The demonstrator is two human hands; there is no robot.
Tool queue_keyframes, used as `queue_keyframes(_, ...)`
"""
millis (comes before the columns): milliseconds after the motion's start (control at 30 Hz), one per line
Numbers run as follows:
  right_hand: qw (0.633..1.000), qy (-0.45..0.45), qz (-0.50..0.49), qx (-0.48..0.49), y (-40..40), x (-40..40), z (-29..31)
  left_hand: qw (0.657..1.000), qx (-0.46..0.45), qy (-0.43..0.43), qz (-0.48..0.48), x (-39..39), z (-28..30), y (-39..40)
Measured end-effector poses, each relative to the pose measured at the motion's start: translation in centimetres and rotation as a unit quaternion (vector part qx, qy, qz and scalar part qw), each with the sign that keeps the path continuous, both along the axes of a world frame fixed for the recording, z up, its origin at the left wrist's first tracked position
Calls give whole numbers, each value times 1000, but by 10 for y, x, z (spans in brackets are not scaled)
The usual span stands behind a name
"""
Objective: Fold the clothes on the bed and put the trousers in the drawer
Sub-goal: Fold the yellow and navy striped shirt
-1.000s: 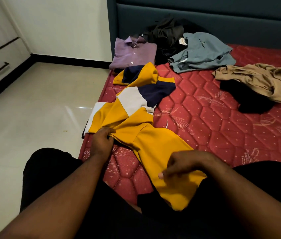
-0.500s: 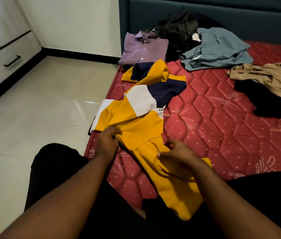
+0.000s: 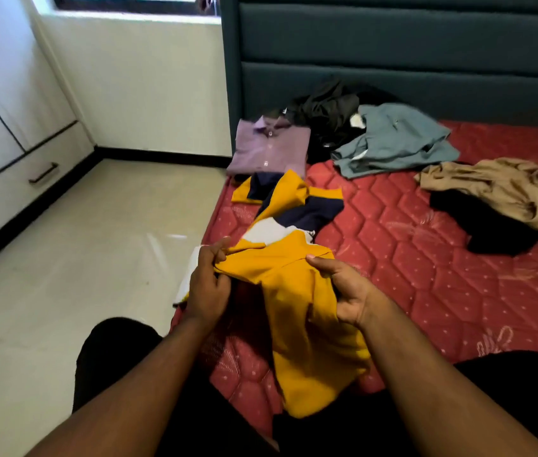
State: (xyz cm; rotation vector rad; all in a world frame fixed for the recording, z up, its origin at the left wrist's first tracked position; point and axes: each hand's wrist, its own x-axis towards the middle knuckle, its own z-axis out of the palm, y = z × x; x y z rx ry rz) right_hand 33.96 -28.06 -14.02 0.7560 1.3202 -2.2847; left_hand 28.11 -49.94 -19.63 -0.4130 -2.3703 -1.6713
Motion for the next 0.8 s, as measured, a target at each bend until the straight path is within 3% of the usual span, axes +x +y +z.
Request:
queue_keyframes(100,993,96,-33,55,20,-10,74,998,-23,58,1,-17,74,14)
queue_keyframes(267,959,210,-62,182,54,-17,224,972,-123,183,-76,-57,224,30)
queue_keyframes(400,924,291,-62,240,71,-20,333,979,-109,133,-110,-79,348,41)
queue_keyframes(467,909,316,-73,260,76,-20,377,972,-153,116,-137,-82,399,44)
queue_keyframes(600,877,357,-145,287,77,-16,453,948,-234,176,-126,-67,490,50)
queue_keyframes(700,814,415,-290,285,77,-26,481,956,-167,202,-131,-52,522,62)
queue_keyframes(767,791,409,-322,321,79,-29,491,969,-47,87,-228,-41,519,73)
queue_keyframes(800,807,398,-310,307,84,-31,494,961,0,21,-274,-37,513,77)
